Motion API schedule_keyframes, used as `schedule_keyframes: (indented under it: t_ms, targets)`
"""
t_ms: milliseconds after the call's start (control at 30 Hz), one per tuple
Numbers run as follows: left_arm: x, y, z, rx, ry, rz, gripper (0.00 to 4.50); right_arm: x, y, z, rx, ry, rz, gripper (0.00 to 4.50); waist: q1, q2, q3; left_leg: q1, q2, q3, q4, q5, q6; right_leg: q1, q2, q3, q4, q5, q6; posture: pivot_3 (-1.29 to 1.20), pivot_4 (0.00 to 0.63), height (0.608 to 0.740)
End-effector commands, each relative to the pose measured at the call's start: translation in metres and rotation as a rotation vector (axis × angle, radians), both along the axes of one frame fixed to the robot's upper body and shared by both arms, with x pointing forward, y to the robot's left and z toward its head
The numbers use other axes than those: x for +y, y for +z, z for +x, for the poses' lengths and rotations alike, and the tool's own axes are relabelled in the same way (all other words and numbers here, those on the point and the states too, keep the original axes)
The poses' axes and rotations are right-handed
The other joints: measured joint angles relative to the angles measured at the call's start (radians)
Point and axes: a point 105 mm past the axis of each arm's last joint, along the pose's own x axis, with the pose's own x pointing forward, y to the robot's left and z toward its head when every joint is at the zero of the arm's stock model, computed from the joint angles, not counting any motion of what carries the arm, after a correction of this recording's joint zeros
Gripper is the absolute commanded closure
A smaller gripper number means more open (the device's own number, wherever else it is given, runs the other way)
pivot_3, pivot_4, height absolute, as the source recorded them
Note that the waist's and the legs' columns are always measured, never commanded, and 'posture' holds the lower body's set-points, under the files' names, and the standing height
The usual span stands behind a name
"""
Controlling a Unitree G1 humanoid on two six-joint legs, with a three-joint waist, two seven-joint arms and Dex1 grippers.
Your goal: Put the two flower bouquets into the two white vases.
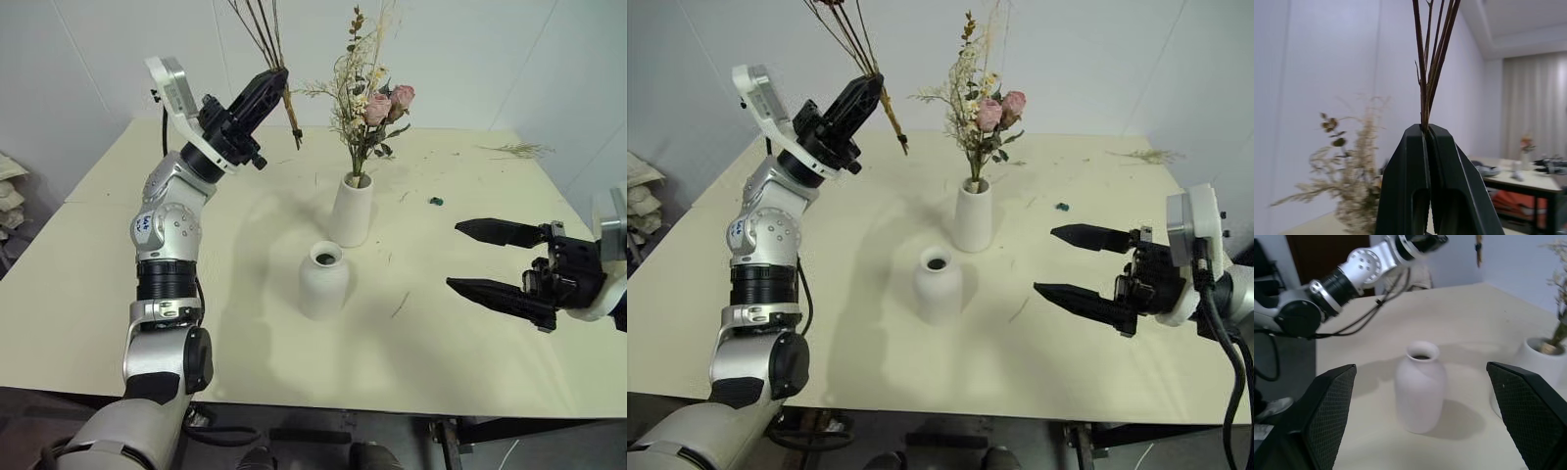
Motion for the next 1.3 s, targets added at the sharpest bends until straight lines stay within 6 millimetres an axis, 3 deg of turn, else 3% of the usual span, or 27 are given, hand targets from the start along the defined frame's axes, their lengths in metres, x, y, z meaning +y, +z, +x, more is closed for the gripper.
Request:
schedule_keyframes:
  t_ms: [33,267,467,767,1300]
  targets:
    - [-0.019,0.003,-0.03,-0.06,-0.187,0.011,4.42,-0.006,0.011,-0.012,-0.055,0.056,-0.029,0.0,0.0,0.0,0.0,0.0,0.0,0.0,0.0,0.0,0.0,0.0,0.0,0.0,0.0,0.0,0.0,0.0,0.15,0.74]
    - [-0.036,-0.016,-0.052,-0.025,-0.392,0.025,4.42,-0.012,0.002,-0.006,-0.029,0.081,-0.05,0.0,-0.002,0.0,0.0,0.0,0.0,0.0,0.005,0.0,0.001,0.002,0.0,0.0,0.0,0.003,0.0,0.0,0.15,0.74]
    - [-0.04,-0.032,-0.054,0.018,-0.437,0.073,4.42,-0.008,-0.005,-0.001,-0.022,0.07,-0.036,0.0,-0.002,0.0,0.0,0.0,0.0,0.0,0.006,0.001,0.001,0.002,0.001,0.001,-0.001,0.005,-0.001,0.0,0.15,0.74]
    - [-0.032,-0.064,-0.043,0.081,-0.368,0.227,4.42,-0.007,-0.014,-0.001,-0.005,0.032,-0.023,0.0,0.0,0.0,0.0,0.0,0.0,0.0,0.006,0.001,0.001,0.003,0.001,0.001,-0.002,0.006,0.0,0.0,0.15,0.74]
    - [-0.043,-0.094,-0.022,0.129,-0.3,0.298,4.42,-0.006,-0.017,0.002,-0.007,0.001,-0.02,0.0,0.0,0.0,0.0,-0.001,0.0,0.0,0.006,0.0,0.002,0.003,0.001,0.001,-0.005,0.007,0.0,0.0,0.15,0.74]
